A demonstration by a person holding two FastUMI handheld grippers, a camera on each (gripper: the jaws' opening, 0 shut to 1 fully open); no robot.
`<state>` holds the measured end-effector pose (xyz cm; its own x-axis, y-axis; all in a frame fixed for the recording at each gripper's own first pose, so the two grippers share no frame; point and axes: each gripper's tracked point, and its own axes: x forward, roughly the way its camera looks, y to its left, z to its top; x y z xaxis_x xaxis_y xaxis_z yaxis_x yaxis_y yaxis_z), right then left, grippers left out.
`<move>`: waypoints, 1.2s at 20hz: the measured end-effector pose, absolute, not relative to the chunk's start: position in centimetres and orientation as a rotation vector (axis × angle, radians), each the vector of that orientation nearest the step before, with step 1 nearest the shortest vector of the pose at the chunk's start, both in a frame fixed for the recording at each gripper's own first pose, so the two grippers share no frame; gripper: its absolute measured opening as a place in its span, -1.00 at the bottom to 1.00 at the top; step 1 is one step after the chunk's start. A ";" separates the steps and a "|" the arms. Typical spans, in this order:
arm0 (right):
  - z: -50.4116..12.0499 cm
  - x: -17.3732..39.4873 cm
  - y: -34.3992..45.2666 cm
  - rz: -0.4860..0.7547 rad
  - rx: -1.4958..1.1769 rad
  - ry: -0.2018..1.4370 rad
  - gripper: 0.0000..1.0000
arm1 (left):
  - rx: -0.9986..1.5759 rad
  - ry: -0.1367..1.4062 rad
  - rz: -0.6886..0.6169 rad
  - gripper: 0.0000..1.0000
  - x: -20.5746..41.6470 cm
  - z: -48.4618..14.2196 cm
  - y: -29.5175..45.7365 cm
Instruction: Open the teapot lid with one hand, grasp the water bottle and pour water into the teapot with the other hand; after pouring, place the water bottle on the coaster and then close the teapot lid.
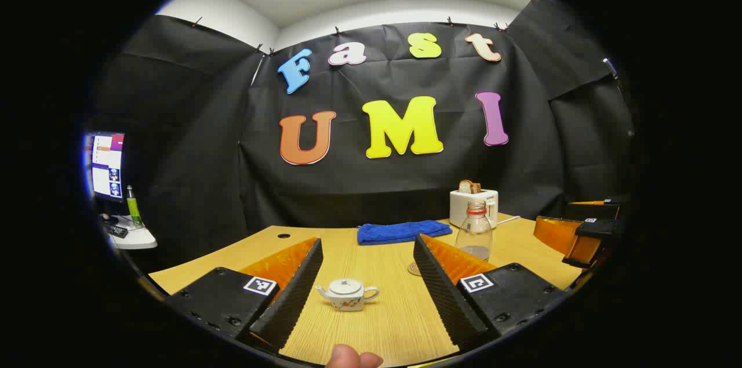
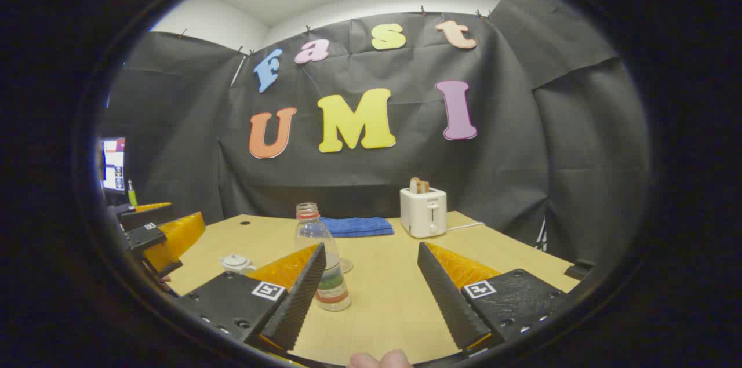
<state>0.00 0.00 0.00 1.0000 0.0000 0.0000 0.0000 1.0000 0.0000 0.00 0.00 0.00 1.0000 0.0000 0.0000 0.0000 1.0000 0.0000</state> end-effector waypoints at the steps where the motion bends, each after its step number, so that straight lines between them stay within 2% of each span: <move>1: 0.1 0.0 0.1 -0.003 -0.001 -0.009 0.84 | 0.001 -0.002 0.002 0.97 0.0 0.1 0.3; 3: 0.5 0.0 0.6 0.005 -0.015 -0.023 0.91 | -0.008 -0.005 0.008 0.98 -0.2 0.2 0.3; 5: 0.7 -0.1 0.9 0.007 -0.030 -0.033 0.84 | -0.008 -0.011 0.003 0.97 -0.3 0.3 0.2; 7: 0.6 -0.1 1.3 0.019 -0.033 -0.033 0.92 | -0.008 -0.008 0.006 0.97 -0.2 0.1 0.5; 17: 0.7 0.3 2.0 0.048 -0.036 -0.041 0.91 | -0.034 0.021 0.035 0.98 0.4 -1.2 1.7; 19: 0.4 0.5 2.1 0.050 -0.036 -0.031 0.84 | -0.034 0.026 0.028 0.98 0.4 -1.4 1.4; 20: 0.3 0.6 2.0 0.051 -0.035 -0.028 0.91 | -0.035 0.028 0.026 0.98 0.4 -1.6 1.3; 24: 0.3 0.6 1.6 0.044 -0.034 -0.031 0.92 | -0.038 0.042 0.029 0.97 0.7 -2.0 1.4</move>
